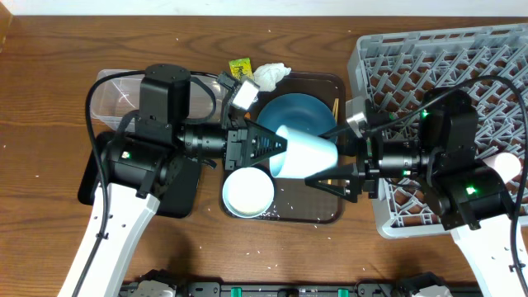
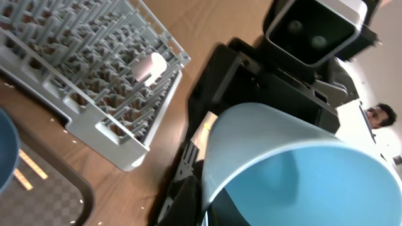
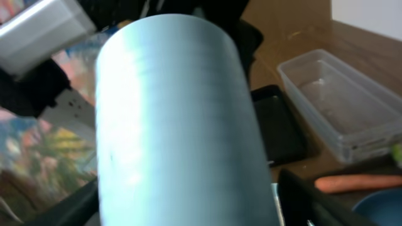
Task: Sort waste into correct bins and load items into the dishwasher rack
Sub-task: 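Hand the light-blue cup from the left to the right gripper, then place the light-blue cup in the dish rack with the right gripper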
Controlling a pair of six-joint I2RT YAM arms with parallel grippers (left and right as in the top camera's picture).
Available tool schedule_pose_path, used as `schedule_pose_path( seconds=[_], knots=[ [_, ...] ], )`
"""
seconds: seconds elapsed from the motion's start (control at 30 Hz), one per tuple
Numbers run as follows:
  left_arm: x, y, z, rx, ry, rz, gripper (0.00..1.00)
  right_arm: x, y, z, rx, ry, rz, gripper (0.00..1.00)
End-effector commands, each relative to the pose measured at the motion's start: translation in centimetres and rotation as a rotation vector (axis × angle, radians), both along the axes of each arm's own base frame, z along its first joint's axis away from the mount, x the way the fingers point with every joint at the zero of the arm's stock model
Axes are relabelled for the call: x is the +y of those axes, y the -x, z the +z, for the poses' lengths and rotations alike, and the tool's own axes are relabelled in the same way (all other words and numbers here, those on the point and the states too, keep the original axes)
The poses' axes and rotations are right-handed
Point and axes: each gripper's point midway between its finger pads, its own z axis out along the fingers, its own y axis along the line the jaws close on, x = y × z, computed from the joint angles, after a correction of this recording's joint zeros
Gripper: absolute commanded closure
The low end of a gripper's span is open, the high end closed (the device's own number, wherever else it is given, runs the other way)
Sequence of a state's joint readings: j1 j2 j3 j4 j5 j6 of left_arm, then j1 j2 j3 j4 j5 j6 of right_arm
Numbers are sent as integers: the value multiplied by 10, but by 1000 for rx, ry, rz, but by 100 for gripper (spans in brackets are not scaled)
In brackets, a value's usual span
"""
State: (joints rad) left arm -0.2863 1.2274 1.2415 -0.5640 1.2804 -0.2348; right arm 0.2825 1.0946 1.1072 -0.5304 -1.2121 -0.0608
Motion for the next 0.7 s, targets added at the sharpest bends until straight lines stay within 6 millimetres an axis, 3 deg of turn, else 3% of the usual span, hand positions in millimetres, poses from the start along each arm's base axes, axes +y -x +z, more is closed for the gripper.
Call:
schedule_pose_path(
  seconds=[0.0, 0.1, 0.13, 0.2, 0.23, 0.27, 0.37, 0.43, 0.53, 0.67],
  knots=[
    [-1, 6, 8, -23, 27, -35, 94, 2, -3, 5, -49, 7, -19, 37],
    [0, 2, 5, -28, 10, -11, 93, 2, 0, 13, -95, -6, -20, 40],
    [0, 2, 5, -28, 10, -11, 88, 1, 1, 16, -110, -11, -21, 42],
    [0, 0, 4, -30, 3, 1, 43, -2, 2, 19, -125, -12, -34, 44],
    [1, -3, 2, -34, -7, 17, 13, -5, -1, 18, -127, -2, -64, 46],
    [2, -6, 1, -37, -18, 35, 6, -9, -7, 16, -122, 17, -106, 47],
    [8, -15, -2, -40, -35, 79, 2, -33, -32, -3, -47, 111, -311, 49],
    [12, -19, -2, -39, -36, 98, 2, -62, -51, -23, 16, 206, -487, 48],
    [18, -23, -3, -31, -38, 119, 2, -123, -78, -56, 128, 370, -808, 49],
    [18, -23, -3, -29, -39, 120, 2, -213, -94, -78, 273, 480, -1224, 48]
  ],
)
